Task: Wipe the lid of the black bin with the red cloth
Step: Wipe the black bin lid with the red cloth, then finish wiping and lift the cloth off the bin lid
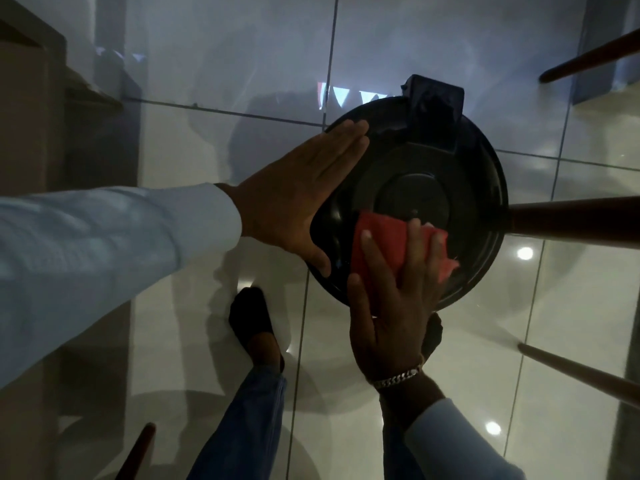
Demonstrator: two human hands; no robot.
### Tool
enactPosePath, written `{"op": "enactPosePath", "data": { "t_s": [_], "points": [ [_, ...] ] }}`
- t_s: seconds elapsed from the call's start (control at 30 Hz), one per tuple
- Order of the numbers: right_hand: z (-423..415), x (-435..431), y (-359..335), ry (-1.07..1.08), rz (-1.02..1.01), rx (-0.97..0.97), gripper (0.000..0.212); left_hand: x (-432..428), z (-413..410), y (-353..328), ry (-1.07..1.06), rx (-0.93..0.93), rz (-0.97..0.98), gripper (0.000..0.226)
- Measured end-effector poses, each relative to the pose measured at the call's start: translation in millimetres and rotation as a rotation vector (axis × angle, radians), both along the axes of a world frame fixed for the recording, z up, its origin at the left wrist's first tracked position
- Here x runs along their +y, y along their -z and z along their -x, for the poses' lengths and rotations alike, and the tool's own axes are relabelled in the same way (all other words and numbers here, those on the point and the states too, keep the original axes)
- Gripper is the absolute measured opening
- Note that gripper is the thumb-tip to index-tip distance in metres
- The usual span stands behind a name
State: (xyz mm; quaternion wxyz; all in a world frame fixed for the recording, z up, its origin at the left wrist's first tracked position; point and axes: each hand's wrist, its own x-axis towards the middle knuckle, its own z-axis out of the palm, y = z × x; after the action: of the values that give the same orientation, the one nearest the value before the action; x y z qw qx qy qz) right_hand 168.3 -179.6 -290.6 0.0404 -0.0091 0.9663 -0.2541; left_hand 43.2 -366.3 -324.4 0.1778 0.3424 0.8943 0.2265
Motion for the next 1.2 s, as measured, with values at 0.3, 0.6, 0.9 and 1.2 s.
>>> {"op": "enactPosePath", "data": {
  "t_s": [0.3, 0.6, 0.9, 1.2],
  "points": [
    [5.4, 61.8, 18.2, -0.792, -0.307, 0.109, 0.068, -1.5, 0.2, -1.1, 0.025, 0.056, 0.023, 0.147],
    [27.7, 120.1, -9.6, -0.352, -0.133, 0.077, 0.06, 1.5, -6.3, -22.7, -0.03, -0.028, 0.184, 0.15],
    [29.9, 99.5, -157.6, 0.082, 0.313, -0.006, 0.072, 123.6, -49.7, -192.2, -0.847, -0.92, -0.64, 0.072],
    [60.9, 223.2, -298.0, 0.598, 0.994, -0.053, 0.083, 255.7, -4.5, -305.4, -0.943, -1.206, -1.089, 0.038]
  ]
}}
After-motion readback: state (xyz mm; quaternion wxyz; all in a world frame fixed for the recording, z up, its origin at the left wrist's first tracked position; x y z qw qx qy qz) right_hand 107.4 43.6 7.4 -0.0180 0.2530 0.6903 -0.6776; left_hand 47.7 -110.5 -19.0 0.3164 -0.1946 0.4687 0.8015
